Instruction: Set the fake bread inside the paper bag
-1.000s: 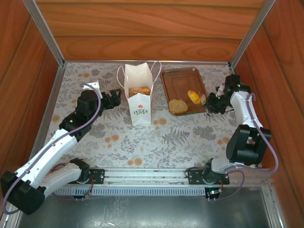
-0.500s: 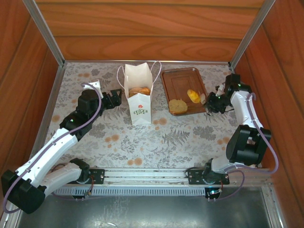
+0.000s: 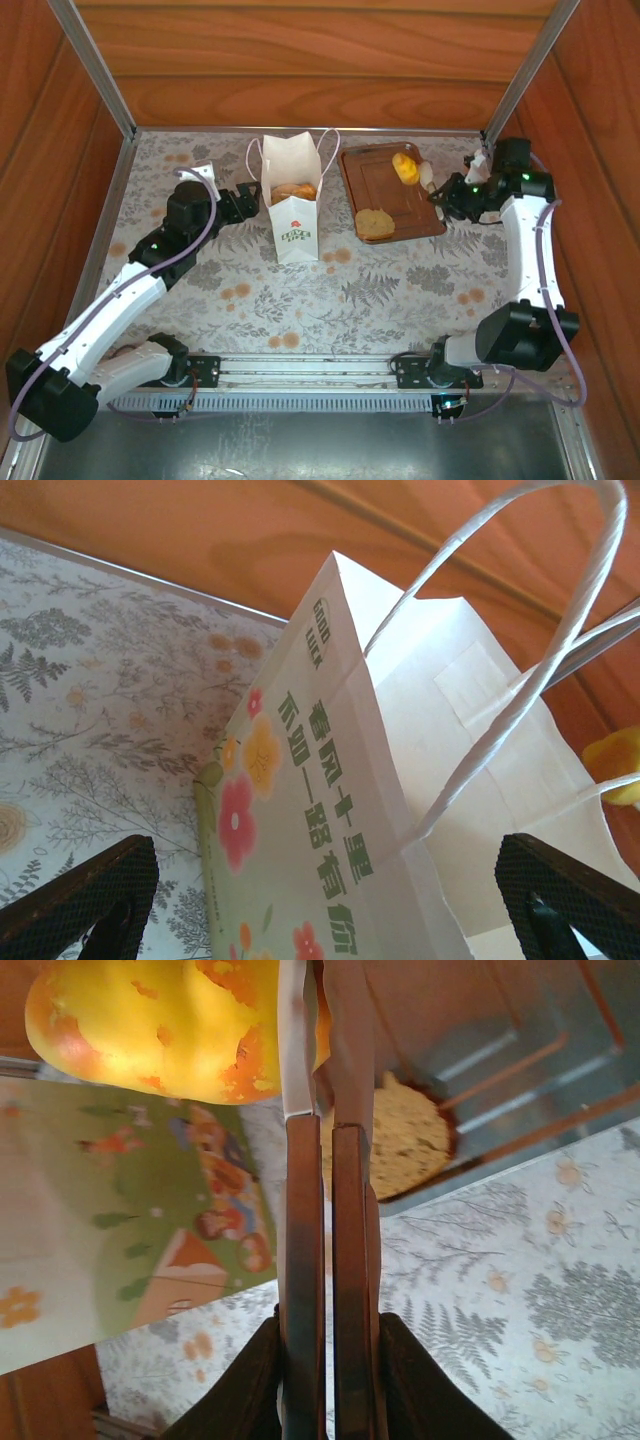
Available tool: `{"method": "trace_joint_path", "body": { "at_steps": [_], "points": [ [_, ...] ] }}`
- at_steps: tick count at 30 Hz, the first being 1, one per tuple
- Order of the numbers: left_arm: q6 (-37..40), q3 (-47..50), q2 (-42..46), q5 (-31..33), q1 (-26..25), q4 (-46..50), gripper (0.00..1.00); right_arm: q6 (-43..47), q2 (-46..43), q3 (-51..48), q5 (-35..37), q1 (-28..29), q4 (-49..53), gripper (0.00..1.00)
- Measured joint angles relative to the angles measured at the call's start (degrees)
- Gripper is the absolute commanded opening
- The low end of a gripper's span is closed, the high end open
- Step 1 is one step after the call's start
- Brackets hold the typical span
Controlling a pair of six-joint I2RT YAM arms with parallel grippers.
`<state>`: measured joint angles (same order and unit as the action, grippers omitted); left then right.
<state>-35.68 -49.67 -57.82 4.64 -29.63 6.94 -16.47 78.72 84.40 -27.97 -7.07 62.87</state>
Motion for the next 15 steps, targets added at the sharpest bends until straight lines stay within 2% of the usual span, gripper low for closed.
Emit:
{"method": "trace_joint_path", "body": {
  "at_steps": [4,9,15],
  "points": [
    [-0.13,-1.2,-0.63,-0.31,0.0,-0.26,0.91,-1.44,-0.72,7.67,-2.03,2.29,1.88,0.17],
    [-0.33,-3.06,-1.6,-0.52,0.0,-0.87,0.88,-2.89,0.22,19.65,-2.99,8.13,4.46,0.18],
    [-1.7,-4.28,-2.78,-0.42,0.87,-0.94,0.72,-5.05,3.76,31.61,-3.23,17.92,5.11,0.17]
  ]
}}
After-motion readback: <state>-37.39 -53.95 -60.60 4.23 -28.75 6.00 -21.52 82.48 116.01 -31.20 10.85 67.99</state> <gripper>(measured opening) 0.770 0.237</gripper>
